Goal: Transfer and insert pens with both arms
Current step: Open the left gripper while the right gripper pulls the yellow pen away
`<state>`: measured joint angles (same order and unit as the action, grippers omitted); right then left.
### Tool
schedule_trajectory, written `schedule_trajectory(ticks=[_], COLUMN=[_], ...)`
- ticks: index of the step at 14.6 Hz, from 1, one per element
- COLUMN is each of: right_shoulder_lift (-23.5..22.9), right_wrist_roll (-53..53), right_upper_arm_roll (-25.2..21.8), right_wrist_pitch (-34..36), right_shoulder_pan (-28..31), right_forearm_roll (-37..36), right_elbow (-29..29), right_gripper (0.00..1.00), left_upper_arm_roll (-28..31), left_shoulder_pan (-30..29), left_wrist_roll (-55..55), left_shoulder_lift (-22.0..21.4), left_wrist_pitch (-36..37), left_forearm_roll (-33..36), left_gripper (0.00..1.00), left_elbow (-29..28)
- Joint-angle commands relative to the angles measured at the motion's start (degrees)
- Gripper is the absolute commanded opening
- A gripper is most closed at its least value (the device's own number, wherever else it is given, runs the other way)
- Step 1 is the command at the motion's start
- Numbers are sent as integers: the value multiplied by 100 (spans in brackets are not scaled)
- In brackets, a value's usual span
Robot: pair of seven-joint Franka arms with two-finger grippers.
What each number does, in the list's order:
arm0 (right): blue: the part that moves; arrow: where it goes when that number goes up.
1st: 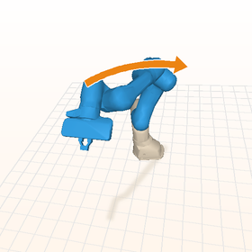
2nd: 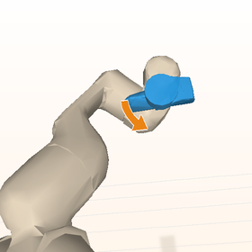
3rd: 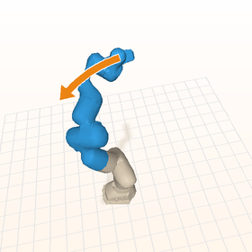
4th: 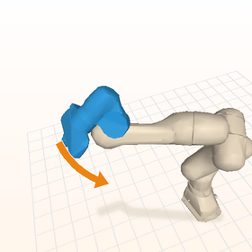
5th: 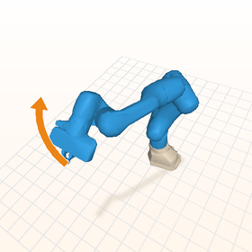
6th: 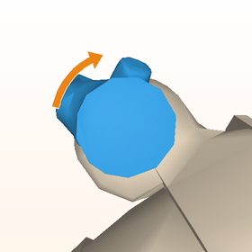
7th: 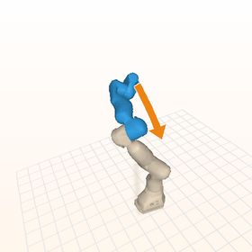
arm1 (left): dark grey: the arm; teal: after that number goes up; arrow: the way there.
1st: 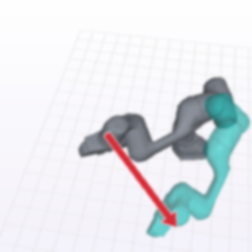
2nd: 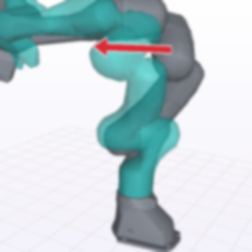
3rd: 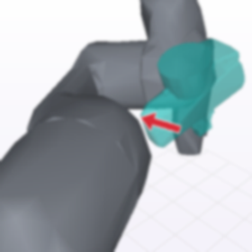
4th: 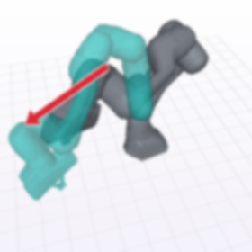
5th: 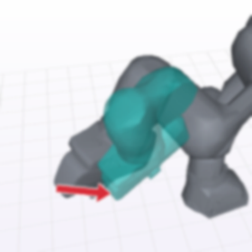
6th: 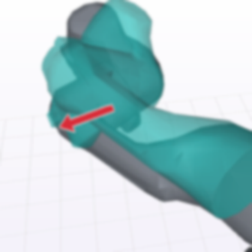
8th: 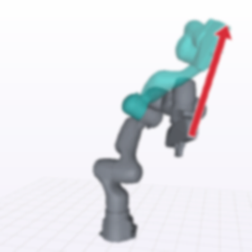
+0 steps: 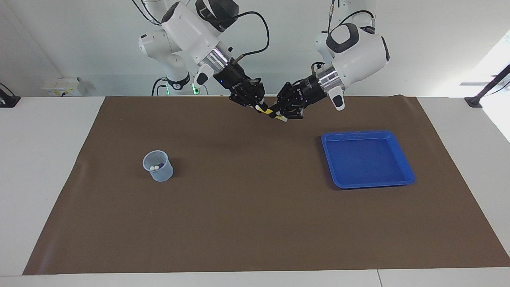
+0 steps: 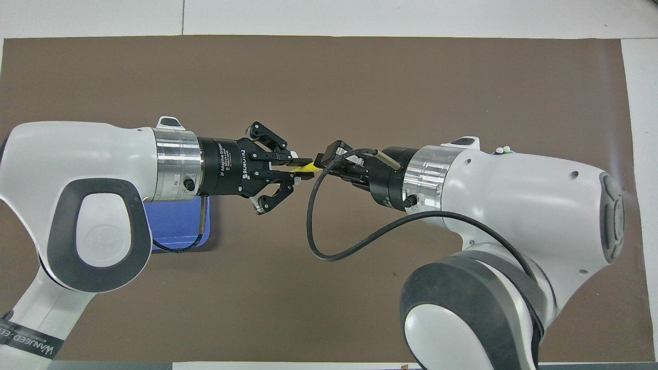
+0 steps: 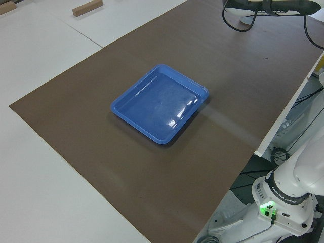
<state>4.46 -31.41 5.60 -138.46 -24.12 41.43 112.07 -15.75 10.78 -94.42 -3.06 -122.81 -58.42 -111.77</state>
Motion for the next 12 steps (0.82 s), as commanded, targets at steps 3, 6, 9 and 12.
schedule_trajectory(ticks=[3, 6, 9, 12], right_shoulder_lift=[47, 73, 91, 135], right_wrist_roll=[65, 222, 1020, 2179], right_upper_arm_roll=[46, 37, 2, -6], right_wrist_pitch=[11, 265, 1151, 2337], right_shoulder_pan=[65, 118, 547, 1215], right_forearm_roll=[67, 58, -195, -1300], right_elbow=[52, 52, -9, -342], right_gripper=[0, 0, 0, 0], left_upper_arm_roll=[54, 89, 107, 107], left_shoulder_pan=[21, -84, -251, -505], left_wrist_roll=[-7, 2, 370, 1159], left_shoulder_lift=[-186, -265, -265, -265], left_wrist_pitch=[-217, -103, 222, 773], left_forearm_roll=[-117, 22, 855, 1672], left_gripper=[100, 100, 100, 100], left_elbow=[-161, -161, -64, 67])
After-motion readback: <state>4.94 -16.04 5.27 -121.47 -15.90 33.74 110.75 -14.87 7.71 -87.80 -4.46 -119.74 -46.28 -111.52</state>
